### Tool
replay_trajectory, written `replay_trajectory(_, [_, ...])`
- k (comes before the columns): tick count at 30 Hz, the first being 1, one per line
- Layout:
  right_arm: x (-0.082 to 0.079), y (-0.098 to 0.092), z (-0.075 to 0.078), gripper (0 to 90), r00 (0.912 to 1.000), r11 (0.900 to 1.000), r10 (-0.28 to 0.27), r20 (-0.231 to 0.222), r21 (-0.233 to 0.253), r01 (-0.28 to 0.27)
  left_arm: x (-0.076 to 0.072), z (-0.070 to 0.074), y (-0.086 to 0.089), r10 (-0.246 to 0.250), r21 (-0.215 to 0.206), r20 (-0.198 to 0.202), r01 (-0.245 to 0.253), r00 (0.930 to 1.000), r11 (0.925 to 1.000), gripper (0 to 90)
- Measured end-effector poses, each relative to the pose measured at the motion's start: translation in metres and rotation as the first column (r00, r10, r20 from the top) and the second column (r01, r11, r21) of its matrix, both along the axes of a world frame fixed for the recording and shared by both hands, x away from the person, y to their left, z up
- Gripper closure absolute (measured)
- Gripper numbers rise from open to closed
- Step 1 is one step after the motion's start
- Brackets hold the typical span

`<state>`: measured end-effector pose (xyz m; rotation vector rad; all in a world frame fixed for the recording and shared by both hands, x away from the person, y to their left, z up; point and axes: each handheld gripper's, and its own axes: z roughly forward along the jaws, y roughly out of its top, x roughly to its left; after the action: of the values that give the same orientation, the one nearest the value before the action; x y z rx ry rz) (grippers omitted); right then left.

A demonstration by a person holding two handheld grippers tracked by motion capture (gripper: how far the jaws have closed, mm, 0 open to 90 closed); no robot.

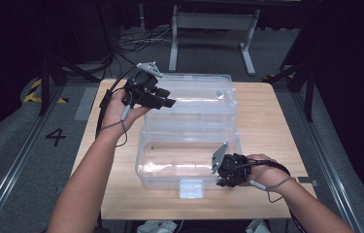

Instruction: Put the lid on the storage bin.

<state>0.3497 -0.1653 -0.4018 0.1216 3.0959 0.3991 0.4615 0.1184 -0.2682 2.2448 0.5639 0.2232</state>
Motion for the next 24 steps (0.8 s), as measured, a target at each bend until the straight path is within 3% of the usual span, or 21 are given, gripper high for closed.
replay_trajectory(5, [0.0, 0.0, 0.0, 82.0, 1.0, 1.0, 0.001, -0.007, -0.001, -0.001, 0.008, -0.002, -0.012, -0.013, 0.038, -0.015, 0.014, 0.9998, 0.9992, 57.0])
replay_trajectory(15, [0.001, -0.002, 0.0, 81.8, 0.9999, 1.0, 0.0, -0.014, 0.011, 0.0, 0.018, -0.011, -0.033, -0.072, 0.045, -0.071, 0.075, 0.9949, 0.9962, 60.5])
replay_trajectory(24, [0.0, -0.002, 0.0, 81.7, 1.0, 1.0, -0.006, -0.008, 0.016, 0.006, 0.024, -0.017, -0.047, -0.074, 0.078, -0.087, 0.081, 0.9934, 0.9937, 64.7])
